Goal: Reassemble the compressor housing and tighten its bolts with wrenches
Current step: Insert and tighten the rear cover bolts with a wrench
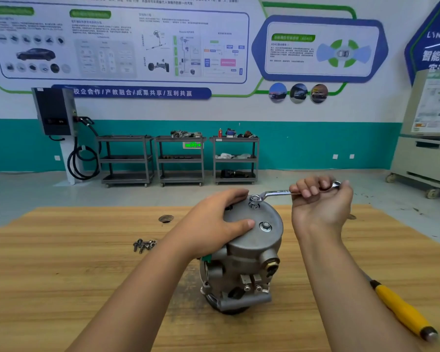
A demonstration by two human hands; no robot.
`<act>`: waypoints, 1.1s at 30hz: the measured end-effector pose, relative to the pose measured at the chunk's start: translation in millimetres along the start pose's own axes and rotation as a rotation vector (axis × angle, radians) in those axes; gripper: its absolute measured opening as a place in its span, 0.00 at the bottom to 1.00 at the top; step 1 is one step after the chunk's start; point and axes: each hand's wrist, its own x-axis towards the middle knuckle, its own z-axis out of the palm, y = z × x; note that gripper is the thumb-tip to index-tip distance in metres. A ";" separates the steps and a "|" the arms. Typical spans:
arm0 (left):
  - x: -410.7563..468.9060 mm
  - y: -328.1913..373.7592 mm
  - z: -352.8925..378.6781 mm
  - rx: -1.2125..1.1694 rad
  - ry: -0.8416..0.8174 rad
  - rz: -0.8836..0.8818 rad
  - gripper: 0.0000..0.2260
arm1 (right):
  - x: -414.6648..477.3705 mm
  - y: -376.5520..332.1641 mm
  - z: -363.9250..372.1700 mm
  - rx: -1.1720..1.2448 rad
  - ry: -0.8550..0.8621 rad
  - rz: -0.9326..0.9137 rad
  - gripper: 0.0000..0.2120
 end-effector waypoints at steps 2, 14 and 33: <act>-1.3 0.1 2.3 0.043 0.040 0.004 0.28 | -14.4 -1.3 -4.0 -0.026 -0.025 -0.067 0.21; -3.7 1.7 3.4 -0.022 0.112 -0.224 0.36 | -93.7 12.1 -21.3 -0.727 -0.574 -0.671 0.18; -9.9 -14.8 -10.6 -0.227 0.031 -0.163 0.33 | -44.7 6.6 29.2 -1.716 -1.018 -0.331 0.10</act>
